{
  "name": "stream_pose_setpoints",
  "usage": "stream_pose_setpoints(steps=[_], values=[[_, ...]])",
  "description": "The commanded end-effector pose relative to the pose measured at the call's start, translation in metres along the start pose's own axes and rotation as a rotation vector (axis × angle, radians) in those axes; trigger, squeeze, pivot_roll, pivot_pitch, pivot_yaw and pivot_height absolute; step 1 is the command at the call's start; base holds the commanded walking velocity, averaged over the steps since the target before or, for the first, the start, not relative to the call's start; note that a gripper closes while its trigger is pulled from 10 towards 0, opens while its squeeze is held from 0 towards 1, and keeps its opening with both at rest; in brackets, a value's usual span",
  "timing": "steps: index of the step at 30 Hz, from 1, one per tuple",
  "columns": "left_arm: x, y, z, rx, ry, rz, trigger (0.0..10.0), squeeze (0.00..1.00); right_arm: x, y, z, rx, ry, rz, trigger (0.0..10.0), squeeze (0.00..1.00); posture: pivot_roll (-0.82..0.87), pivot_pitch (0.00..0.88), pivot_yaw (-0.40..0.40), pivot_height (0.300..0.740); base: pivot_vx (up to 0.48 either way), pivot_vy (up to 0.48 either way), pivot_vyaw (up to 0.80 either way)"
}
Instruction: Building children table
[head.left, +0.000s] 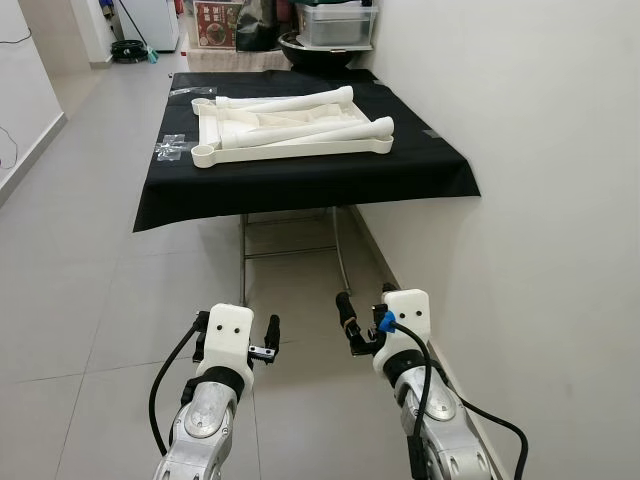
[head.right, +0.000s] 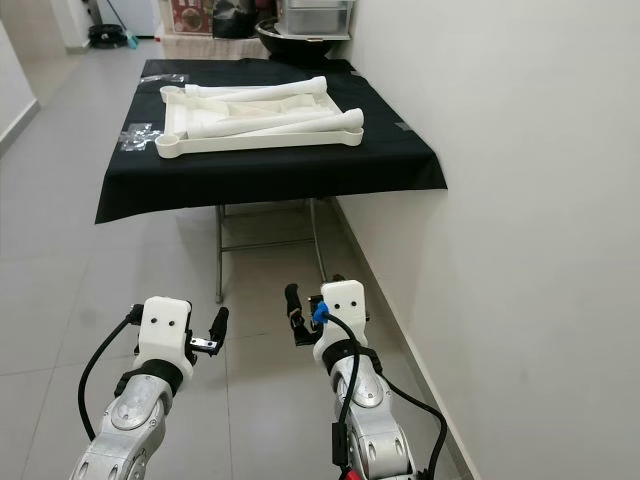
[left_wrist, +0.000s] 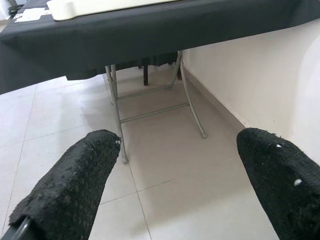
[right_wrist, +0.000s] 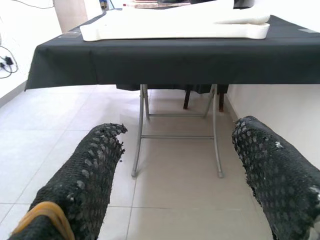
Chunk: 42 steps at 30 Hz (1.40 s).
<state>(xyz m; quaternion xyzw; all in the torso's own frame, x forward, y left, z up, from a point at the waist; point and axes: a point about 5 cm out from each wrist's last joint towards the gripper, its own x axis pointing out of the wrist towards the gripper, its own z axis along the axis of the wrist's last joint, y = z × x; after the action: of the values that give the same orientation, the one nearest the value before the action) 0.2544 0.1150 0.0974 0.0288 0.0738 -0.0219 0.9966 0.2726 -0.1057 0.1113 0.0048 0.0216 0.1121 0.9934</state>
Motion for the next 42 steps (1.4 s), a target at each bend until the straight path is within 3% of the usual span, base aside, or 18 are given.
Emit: stream_pose_setpoints(steps=[1,13,22,26,42], values=[[0.0017,-0.0035,-0.0007,-0.004,0.008,-0.015,10.0,0.00,0.0005,0.0040,0.0010,-0.010,-0.010,0.030,10.0,0.00,0.04,0.000,-0.065,0.740,0.000,0.000,0.80],[0.0032,0.0003,-0.0014,-0.001,0.017,0.009,10.0,0.00,0.0022,0.0007,0.0008,0.029,-0.014,0.003,10.0,0.00,0.04,0.000,-0.055,0.740,0.000,0.000,0.20],[0.0049,0.0023,-0.0035,-0.001,0.032,0.019,10.0,0.00,0.0035,0.0030,-0.0004,0.025,-0.008,0.018,10.0,0.00,0.04,0.000,-0.053,0.740,0.271,0.000,0.00],[0.0058,0.0017,-0.0032,0.002,0.030,0.014,10.0,0.00,0.0036,0.0055,0.0010,-0.018,-0.019,0.031,10.0,0.00,0.04,0.000,-0.054,0.740,0.284,0.000,0.00],[0.0057,0.0018,-0.0014,-0.006,0.023,0.013,10.0,0.00,0.0054,0.0023,-0.0008,0.015,-0.004,0.015,10.0,0.00,0.04,0.000,-0.053,0.740,0.299,0.000,0.08]])
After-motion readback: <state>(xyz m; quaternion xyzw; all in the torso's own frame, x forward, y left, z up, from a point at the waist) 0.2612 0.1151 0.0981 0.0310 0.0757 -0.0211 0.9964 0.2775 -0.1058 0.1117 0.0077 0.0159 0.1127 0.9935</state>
